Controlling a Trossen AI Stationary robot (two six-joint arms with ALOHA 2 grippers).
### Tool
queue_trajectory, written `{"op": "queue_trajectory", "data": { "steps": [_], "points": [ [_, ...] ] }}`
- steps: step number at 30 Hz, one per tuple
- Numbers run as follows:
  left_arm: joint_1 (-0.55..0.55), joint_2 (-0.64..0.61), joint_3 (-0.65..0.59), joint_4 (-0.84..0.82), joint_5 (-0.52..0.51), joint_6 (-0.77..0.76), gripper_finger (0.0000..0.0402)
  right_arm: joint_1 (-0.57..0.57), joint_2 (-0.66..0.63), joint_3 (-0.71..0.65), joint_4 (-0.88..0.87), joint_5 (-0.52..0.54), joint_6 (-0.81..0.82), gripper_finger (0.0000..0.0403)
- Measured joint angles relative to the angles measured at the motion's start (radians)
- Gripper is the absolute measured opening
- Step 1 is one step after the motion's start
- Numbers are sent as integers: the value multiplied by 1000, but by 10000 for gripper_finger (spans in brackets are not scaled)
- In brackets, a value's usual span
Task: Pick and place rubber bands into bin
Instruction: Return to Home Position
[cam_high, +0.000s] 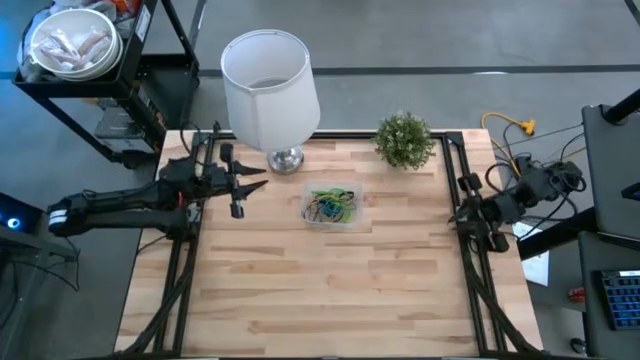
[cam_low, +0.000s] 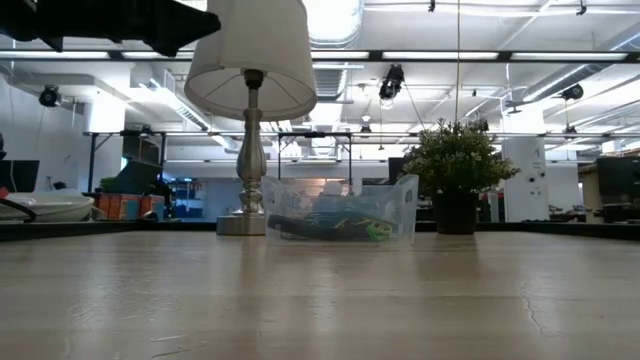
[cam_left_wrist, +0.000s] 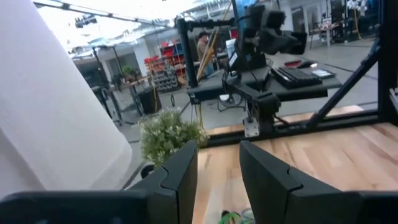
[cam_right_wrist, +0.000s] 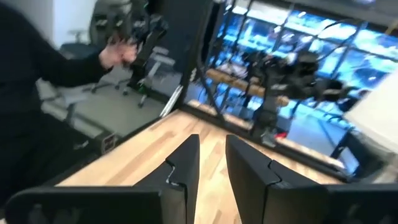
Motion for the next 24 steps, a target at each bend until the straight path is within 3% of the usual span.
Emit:
{"op": "queue_trajectory", "data": {
  "steps": [10,24],
  "points": [
    [0,-50,-48,30,66,-8,105,-39,-50,-159,99,4,76,80],
    [6,-120,-120,43,67,-19,105,-227,-117,-181,89,-105,88,69]
  ]
}}
